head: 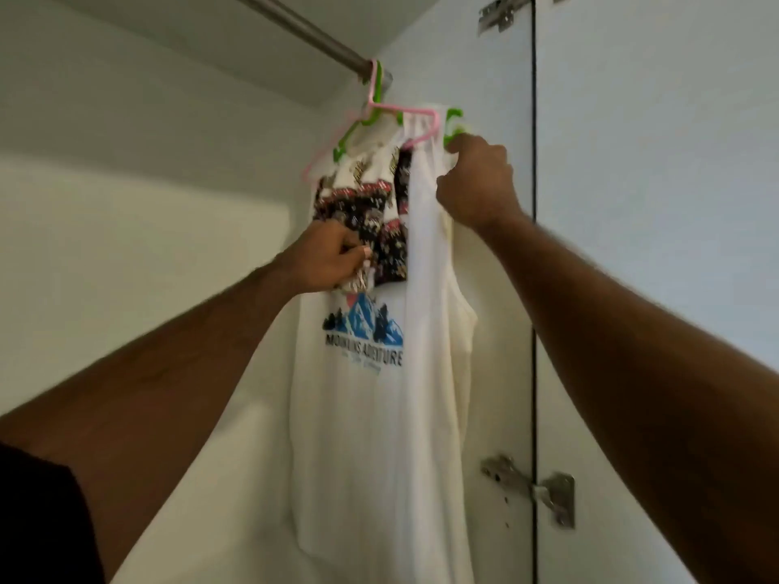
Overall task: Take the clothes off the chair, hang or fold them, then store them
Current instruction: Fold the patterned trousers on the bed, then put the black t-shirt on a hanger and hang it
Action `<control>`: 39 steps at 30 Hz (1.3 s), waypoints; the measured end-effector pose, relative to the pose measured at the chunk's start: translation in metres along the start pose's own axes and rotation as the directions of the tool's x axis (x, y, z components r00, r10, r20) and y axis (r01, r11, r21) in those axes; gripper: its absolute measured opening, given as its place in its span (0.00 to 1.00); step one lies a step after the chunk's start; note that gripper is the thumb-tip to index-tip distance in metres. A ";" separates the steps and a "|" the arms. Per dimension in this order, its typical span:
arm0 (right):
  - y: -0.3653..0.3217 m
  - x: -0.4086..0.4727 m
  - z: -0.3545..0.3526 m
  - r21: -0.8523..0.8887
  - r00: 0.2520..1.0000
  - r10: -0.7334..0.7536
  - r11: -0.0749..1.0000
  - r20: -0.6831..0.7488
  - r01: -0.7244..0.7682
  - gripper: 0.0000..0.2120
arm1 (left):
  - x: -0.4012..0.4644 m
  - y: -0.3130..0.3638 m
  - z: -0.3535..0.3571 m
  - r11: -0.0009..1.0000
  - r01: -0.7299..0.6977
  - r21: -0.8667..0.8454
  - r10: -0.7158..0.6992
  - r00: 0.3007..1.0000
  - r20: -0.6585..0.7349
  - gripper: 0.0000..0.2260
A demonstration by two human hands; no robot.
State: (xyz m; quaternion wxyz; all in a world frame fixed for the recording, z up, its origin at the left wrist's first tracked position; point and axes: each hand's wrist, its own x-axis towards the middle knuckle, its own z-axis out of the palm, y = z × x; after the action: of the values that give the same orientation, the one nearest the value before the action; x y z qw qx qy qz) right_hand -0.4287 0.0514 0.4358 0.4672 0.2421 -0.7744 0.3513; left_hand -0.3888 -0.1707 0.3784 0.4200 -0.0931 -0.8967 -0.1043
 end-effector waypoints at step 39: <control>0.360 -0.849 -0.671 -0.659 0.137 0.966 -0.042 -0.218 -0.751 0.10 | -0.574 0.858 0.374 0.626 0.158 -0.764 0.688 0.349 0.636 0.12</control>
State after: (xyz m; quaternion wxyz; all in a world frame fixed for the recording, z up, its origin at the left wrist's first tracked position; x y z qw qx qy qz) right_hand 0.0686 0.8366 -0.2253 0.0500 -0.4330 -0.8691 0.2338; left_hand -0.0835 0.7071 -0.2054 -0.1984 -0.4528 -0.8162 -0.2992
